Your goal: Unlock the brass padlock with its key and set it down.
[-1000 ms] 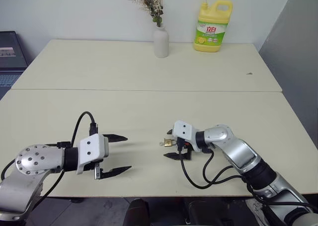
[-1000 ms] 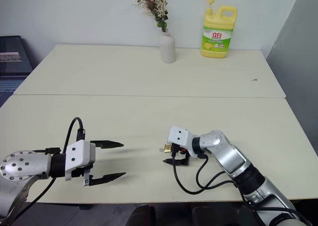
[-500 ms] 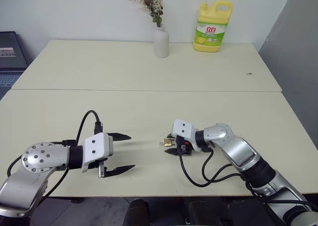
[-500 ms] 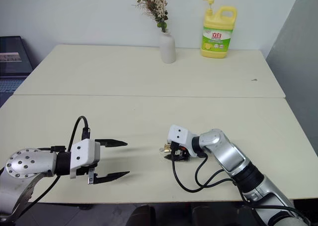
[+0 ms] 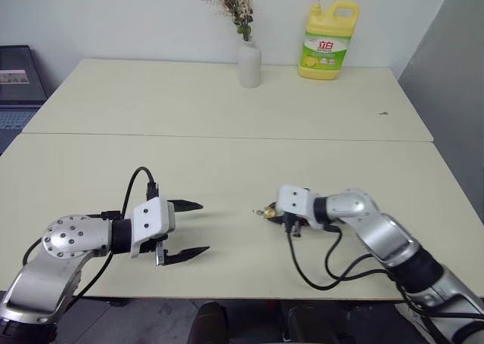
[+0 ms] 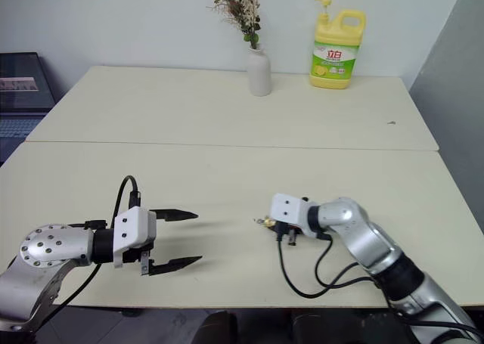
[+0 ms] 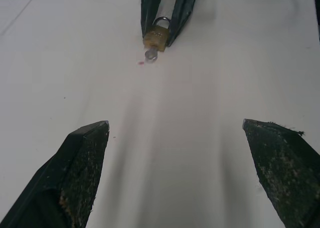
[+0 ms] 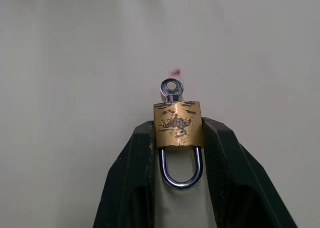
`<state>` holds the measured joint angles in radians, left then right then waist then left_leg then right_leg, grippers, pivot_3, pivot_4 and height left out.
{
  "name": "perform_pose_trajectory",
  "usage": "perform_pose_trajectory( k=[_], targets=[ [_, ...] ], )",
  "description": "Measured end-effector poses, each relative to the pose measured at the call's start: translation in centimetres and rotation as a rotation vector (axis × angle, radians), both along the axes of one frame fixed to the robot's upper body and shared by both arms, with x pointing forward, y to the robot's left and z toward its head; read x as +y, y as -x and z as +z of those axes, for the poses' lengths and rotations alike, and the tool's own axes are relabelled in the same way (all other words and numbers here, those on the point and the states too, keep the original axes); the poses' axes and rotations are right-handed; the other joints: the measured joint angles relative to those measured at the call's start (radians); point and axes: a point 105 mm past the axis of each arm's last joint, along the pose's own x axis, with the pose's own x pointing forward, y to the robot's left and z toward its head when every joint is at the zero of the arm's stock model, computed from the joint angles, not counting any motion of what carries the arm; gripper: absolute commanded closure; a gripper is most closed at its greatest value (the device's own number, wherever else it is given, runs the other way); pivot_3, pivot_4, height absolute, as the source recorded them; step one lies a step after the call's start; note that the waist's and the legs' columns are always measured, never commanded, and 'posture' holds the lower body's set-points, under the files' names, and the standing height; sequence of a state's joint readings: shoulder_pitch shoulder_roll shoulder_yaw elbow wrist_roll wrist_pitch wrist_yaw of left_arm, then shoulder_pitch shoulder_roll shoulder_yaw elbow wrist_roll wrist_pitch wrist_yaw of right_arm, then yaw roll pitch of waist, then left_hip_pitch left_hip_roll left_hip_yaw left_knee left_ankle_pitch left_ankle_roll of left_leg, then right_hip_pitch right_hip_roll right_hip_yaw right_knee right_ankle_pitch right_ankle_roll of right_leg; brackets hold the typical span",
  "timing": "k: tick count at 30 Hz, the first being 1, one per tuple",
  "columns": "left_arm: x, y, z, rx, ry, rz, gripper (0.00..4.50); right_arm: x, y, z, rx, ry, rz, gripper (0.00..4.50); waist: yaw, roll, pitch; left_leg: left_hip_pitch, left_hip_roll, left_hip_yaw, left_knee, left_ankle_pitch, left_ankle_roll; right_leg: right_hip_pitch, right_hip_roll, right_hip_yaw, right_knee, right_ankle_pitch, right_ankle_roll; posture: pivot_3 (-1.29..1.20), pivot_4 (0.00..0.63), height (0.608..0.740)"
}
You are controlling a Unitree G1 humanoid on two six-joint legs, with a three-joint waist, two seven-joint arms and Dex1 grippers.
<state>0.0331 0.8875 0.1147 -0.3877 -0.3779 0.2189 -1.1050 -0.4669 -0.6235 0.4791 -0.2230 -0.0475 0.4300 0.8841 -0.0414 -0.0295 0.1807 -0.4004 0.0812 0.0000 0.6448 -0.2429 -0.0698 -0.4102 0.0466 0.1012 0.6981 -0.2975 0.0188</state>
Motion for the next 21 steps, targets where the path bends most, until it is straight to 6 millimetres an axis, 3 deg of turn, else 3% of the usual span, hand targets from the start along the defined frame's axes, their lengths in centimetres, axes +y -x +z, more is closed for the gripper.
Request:
perform_pose_trajectory(
  k=[3,5,9,13,21],
  targets=[
    [-0.5,-0.4,0.4,0.010,0.048,0.004,0.00,-1.0,-0.1,0.6,-0.086,0.014,-0.005,3.57,-0.007,0.000,0.000,0.000,0.001,-0.001,0.000,0.000,0.000,0.000,0.001,0.000,0.001,0.000,0.000,0.00,0.150,0.740],
    [-1.4,-1.4,1.1,0.013,0.123,0.005,0.00,-2.9,0.3,0.9,-0.215,0.070,-0.009,3.57,0.001,0.001,0.000,0.000,0.000,-0.001,0.000,0.000,0.000,0.000,0.001,0.000,0.000,0.000,0.000,0.00,0.150,0.740],
    [-2.4,-2.7,2.1,0.046,0.196,-0.003,0.00,-4.7,-0.7,3.7,-0.539,0.137,-0.030,3.57,0.000,0.000,0.000,0.000,-0.001,0.000,0.001,0.000,0.000,0.000,0.000,0.001,0.000,0.001,0.001,0.00,0.150,0.740],
    [-4.0,-3.9,4.2,0.067,0.284,-0.043,0.00,-4.3,-0.2,5.7,-0.828,0.139,0.022,3.57,-0.002,0.000,0.000,0.000,0.000,-0.001,0.000,0.000,0.000,0.001,0.001,0.001,0.001,0.001,0.001,0.00,0.150,0.740],
    [-7.2,-5.7,7.2,0.162,0.405,-0.098,0.00,-3.3,0.7,8.4,-1.052,0.044,0.084,3.57,0.001,0.000,0.000,0.000,-0.001,-0.001,0.001,0.000,0.000,0.002,0.001,0.001,0.001,0.002,-0.001,0.00,0.150,0.740]
  ],
)
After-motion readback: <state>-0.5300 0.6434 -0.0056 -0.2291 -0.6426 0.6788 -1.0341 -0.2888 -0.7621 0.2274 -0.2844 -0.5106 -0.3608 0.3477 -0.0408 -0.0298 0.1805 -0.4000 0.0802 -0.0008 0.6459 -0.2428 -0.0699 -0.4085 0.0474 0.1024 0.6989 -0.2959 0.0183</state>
